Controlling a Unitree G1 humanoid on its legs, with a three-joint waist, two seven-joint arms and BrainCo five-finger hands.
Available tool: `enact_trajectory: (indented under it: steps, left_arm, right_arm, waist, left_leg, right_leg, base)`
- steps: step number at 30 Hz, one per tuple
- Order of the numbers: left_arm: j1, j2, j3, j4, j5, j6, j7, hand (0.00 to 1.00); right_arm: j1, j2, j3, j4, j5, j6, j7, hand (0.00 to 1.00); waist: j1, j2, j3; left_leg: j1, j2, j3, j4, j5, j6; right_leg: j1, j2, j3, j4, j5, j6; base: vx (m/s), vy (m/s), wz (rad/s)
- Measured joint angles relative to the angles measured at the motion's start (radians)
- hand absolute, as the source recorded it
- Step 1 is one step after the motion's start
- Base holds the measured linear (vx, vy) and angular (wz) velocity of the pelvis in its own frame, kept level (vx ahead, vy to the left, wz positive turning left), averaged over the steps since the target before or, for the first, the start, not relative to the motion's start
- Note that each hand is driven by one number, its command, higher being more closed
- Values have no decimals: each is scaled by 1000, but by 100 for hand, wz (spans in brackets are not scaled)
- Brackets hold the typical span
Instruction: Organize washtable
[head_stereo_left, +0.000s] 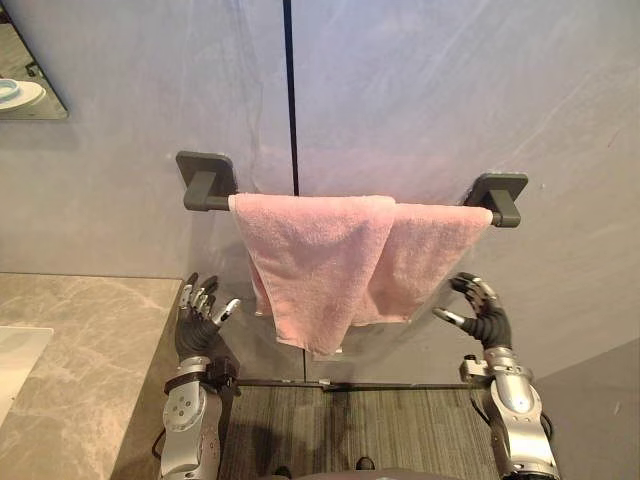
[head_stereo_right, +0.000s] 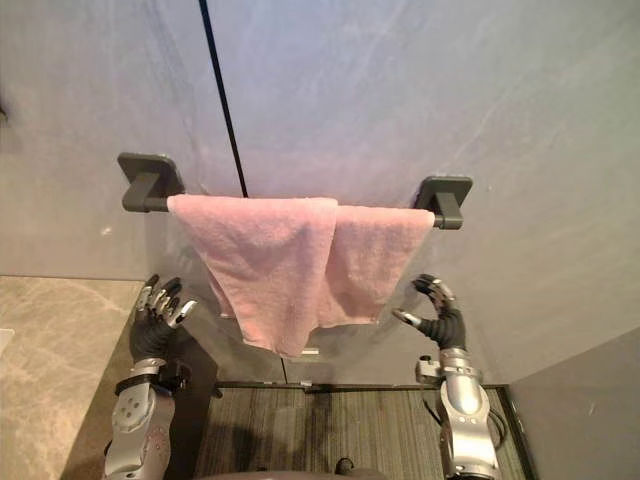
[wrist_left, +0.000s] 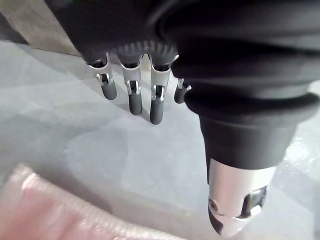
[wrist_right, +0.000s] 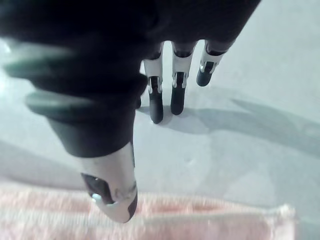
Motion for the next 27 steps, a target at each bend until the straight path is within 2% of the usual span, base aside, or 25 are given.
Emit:
enact_trajectory:
  steps: [3, 6, 11, 15, 16, 20, 21, 23, 25, 27]
  left_arm:
    - [20, -6, 23, -84, -14, 0, 13, 0]
    - [19, -27, 67, -196, -17, -4, 21, 0]
    - [16, -27, 91, -393, -9, -44, 52, 0]
    - [3, -19, 113, -534, 12, -83, 69, 0]
    - [-10, -9, 113, -570, 22, -94, 80, 0]
    - [-60, 66, 60, -679, 22, -137, 75, 0]
    - [-68, 75, 46, -688, 22, -143, 73, 0]
    - [-103, 109, -34, -722, -2, -166, 31, 0]
    - [-131, 126, -109, -730, -40, -170, -6, 0]
    - [-153, 138, -213, -732, -83, -169, -42, 0]
  right_arm:
    - [4, 15, -84, -10, 0, 5, -39, 0]
    - [13, 16, -183, -96, -1, 11, -76, 0]
    - [10, 11, -290, -249, -12, 9, -128, 0]
    - [-18, 7, -314, -402, -12, -21, -152, 0]
    - [-36, 7, -311, -444, -10, -43, -152, 0]
    - [-106, -21, -224, -613, 1, -127, -145, 0]
    - [-114, -29, -204, -629, 2, -133, -143, 0]
    - [-164, -62, -97, -663, 63, -181, -95, 0]
    - [-196, -77, -10, -667, 118, -207, -54, 0]
    - [-226, -94, 99, -667, 170, -211, -14, 0]
  waist:
    - [-14, 7, -1]
    - [-18, 25, -6]
    - [-25, 45, -13]
    - [-37, 57, -21]
    - [-42, 57, -21]
    - [-44, 57, -21]
    - [-44, 57, -21]
    - [-47, 57, -21]
    - [-46, 57, -21]
    - [-46, 57, -22]
  left_leg:
    - [6, 0, 1, 0, 0, 0]
    - [8, 0, 7, 0, 0, 0]
    - [18, 4, 14, 0, -1, 0]
    - [22, 4, 24, 2, -2, 0]
    - [22, 4, 25, 4, -2, 0]
    - [23, 6, 48, 16, -8, 0]
    - [23, 6, 50, 16, -8, 1]
    - [25, 4, 57, 16, -9, 1]
    - [28, 4, 64, 16, -9, 2]
    - [31, 3, 72, 16, -9, 2]
  right_leg:
    - [7, 0, 0, 0, 0, 0]
    - [7, -1, 1, 0, 1, 0]
    - [17, 3, 5, -3, 1, -1]
    - [17, 4, 11, -2, 4, -2]
    - [17, 4, 13, -1, 5, -3]
    - [17, 7, 34, 0, 13, -4]
    - [17, 7, 35, 0, 14, -3]
    - [17, 6, 44, 0, 16, -2]
    - [17, 6, 53, 0, 19, -1]
    - [17, 6, 58, 0, 21, 0]
  base:
    - [0, 0, 0]
    - [-29, 6, -2]
    - [-6, -1, -1]
    - [-39, 1, -5]
    - [-48, 0, -5]
    - [-65, 1, -15]
    - [-87, 5, -16]
    - [-56, 7, -10]
    - [-45, 10, -11]
    - [-42, 8, -11]
